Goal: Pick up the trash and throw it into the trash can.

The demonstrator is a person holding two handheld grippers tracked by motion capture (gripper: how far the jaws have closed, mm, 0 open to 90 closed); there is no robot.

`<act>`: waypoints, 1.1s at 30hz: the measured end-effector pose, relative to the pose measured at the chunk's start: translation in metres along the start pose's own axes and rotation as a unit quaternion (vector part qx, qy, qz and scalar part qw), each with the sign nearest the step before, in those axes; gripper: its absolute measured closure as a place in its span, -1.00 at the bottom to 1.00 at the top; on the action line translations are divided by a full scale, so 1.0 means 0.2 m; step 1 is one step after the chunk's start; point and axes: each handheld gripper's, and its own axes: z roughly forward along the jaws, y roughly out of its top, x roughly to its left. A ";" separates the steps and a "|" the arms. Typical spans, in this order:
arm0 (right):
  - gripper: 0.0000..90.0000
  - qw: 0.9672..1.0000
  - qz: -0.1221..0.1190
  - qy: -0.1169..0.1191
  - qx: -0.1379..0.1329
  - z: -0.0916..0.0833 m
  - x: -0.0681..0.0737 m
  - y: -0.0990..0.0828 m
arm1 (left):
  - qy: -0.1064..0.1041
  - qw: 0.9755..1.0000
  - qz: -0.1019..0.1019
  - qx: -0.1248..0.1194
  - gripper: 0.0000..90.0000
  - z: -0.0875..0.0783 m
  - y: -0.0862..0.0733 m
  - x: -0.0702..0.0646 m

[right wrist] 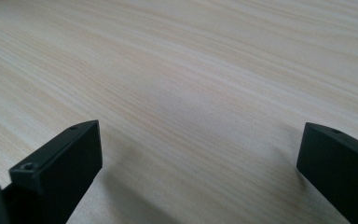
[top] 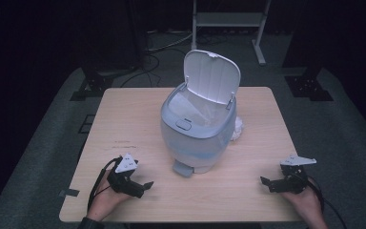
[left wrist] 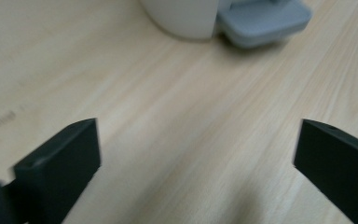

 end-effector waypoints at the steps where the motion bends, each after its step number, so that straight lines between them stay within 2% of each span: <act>1: -1.00 1.000 -0.001 0.000 -0.002 0.00 0.00 0.01 | -0.001 1.000 -0.001 0.003 -1.00 0.01 -0.01 0.00; 8: -1.00 1.000 -0.005 0.000 -0.015 -0.02 -0.01 0.06 | 0.002 0.999 0.004 0.036 -1.00 0.08 -0.06 0.01; 14: -1.00 1.000 -0.014 0.003 -0.020 -0.02 -0.01 0.10 | 0.002 1.000 0.003 0.022 -1.00 0.08 -0.07 0.01; 22: -1.00 0.999 -0.016 0.014 -0.027 -0.01 0.00 0.19 | 0.003 1.000 0.003 0.022 -1.00 0.08 -0.07 0.01; 25: -1.00 0.999 -0.022 0.018 -0.018 0.01 0.01 0.23 | 0.003 1.000 0.003 0.022 -1.00 0.08 -0.07 0.01; 33: -1.00 0.999 -0.024 0.026 -0.019 0.05 0.05 0.33 | 0.003 1.000 0.002 0.021 -1.00 0.08 -0.07 0.01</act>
